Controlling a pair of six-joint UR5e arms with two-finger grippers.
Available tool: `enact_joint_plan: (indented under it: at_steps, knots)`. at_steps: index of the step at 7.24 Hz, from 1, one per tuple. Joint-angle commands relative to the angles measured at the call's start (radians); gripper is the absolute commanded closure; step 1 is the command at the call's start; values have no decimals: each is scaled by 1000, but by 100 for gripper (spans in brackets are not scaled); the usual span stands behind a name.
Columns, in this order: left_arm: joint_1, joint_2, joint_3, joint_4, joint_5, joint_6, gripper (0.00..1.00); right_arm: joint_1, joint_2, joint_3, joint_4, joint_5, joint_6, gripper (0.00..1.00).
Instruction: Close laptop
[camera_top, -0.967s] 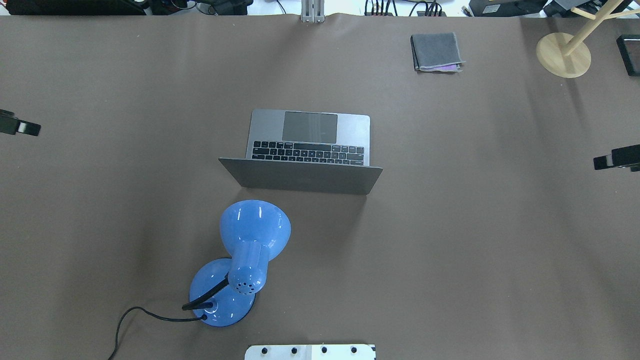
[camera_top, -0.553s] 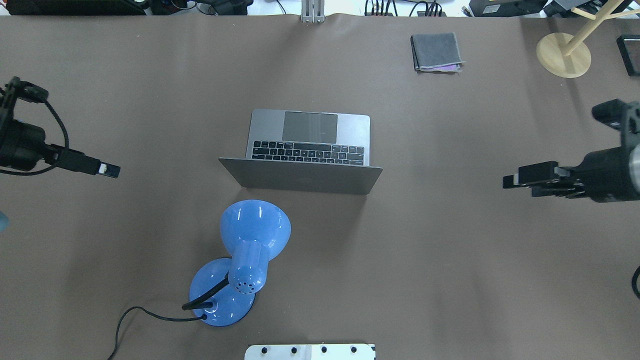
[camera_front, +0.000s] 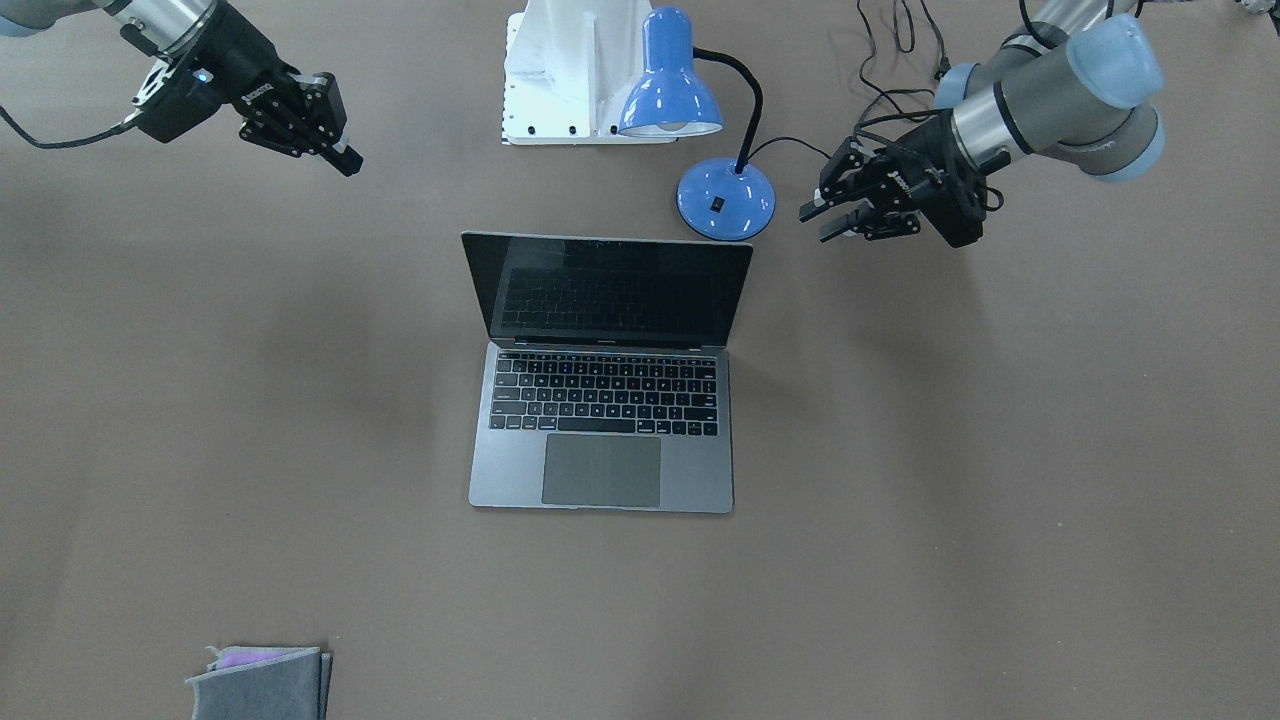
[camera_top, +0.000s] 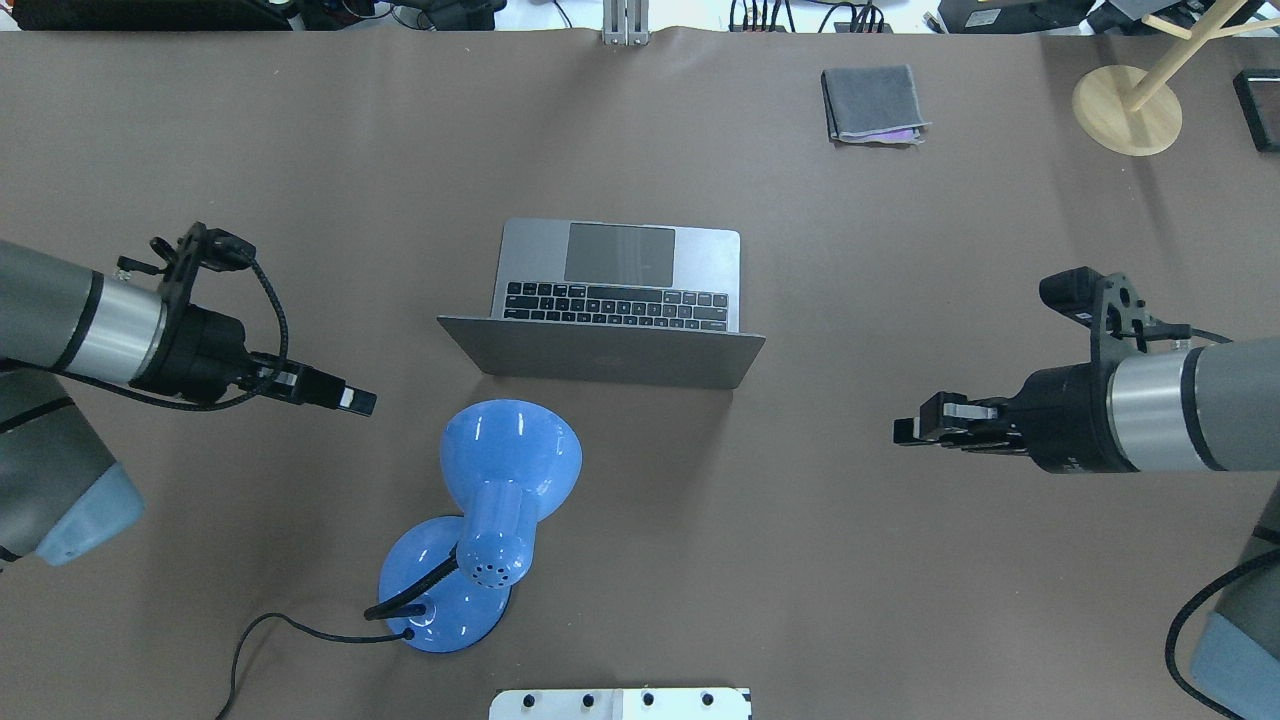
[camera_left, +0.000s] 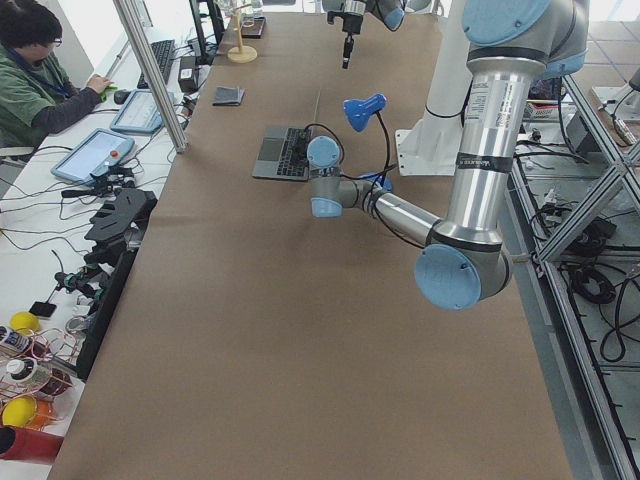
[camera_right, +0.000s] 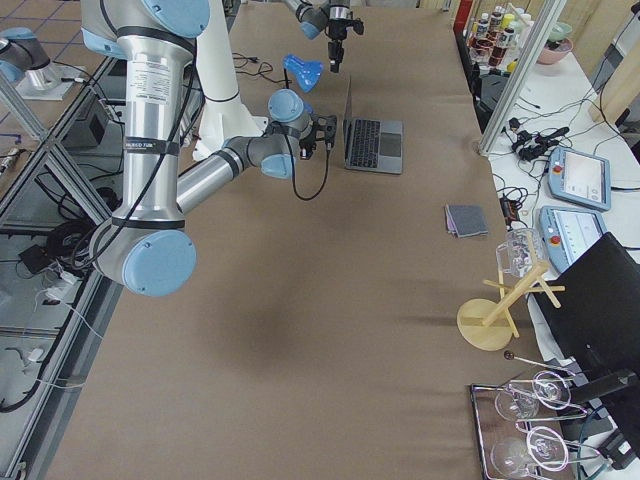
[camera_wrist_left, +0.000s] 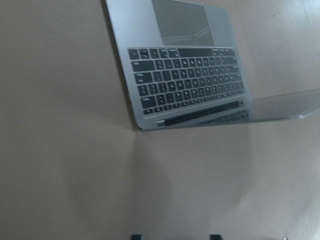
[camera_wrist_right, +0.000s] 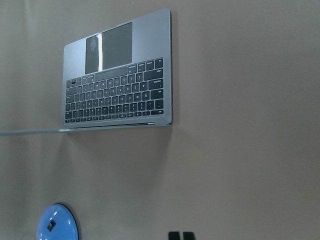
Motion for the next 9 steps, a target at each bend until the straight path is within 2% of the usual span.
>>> enact_joint_plan:
  at_steps: [1,2,4,7,9]
  knots:
    - [89,-74,-12,-1,87,-108,100,-73,69,-5,-18,-113,47,100]
    - [121,-99,-9,0,151,-138,100,-75,131,-8,-71,-127,64,100]
    - [126,-138,0,5,161,-140,100,-77,240,-32,-201,-168,64,100]
    - [123,-144,-2,10,162,-138,100,-78,331,-84,-219,-175,69,100]
    - [112,-152,-2,10,164,-138,100,-80,354,-127,-219,-192,73,100]
